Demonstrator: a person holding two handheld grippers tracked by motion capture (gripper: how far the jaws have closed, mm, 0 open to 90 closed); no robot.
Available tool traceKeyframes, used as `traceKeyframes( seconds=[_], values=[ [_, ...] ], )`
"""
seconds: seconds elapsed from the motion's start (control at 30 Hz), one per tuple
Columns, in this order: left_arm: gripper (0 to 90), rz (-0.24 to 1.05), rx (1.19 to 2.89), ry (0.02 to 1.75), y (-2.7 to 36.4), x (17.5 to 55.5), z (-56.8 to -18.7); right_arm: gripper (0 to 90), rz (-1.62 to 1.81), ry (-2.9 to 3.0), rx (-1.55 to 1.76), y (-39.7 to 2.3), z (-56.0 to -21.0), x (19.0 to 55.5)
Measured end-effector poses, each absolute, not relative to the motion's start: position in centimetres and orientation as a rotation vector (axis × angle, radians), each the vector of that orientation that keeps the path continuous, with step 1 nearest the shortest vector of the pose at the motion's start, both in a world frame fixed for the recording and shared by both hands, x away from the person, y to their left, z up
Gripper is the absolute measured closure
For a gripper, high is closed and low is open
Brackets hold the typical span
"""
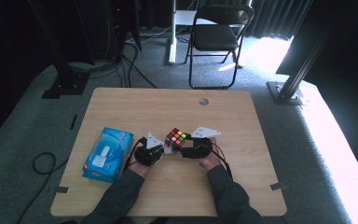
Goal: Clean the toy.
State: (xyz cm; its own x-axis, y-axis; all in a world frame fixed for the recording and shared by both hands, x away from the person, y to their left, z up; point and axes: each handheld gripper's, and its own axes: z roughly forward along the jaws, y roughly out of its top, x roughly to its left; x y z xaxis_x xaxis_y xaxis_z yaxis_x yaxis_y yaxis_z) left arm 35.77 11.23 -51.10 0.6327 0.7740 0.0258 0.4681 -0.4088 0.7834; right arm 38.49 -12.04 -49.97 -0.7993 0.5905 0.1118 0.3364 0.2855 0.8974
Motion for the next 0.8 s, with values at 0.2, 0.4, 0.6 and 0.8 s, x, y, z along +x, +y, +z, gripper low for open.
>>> traceKeyframes(
  seconds=[0.2, 0.4, 0.6, 0.8],
  values=[
    [84.6, 0.539, 2.037, 0.987, 11.9, 35.6, -50.6, 34.2, 1.499, 2.306, 0.877, -12.2, -50.2, 38.7],
    [84.5, 0.558, 2.019, 1.015, 12.4, 35.7, -50.4, 34.2, 1.473, 2.305, 0.908, -12.4, -50.7, 39.1],
    [84.4, 0.562, 2.003, 1.061, 12.8, 36.0, -50.6, 34.2, 1.404, 2.304, 0.918, -12.6, -51.1, 39.1],
    [84.2, 0.578, 1.988, 1.099, 12.9, 36.2, -50.6, 34.2, 1.373, 2.298, 0.938, -12.8, -51.4, 39.1]
  ],
)
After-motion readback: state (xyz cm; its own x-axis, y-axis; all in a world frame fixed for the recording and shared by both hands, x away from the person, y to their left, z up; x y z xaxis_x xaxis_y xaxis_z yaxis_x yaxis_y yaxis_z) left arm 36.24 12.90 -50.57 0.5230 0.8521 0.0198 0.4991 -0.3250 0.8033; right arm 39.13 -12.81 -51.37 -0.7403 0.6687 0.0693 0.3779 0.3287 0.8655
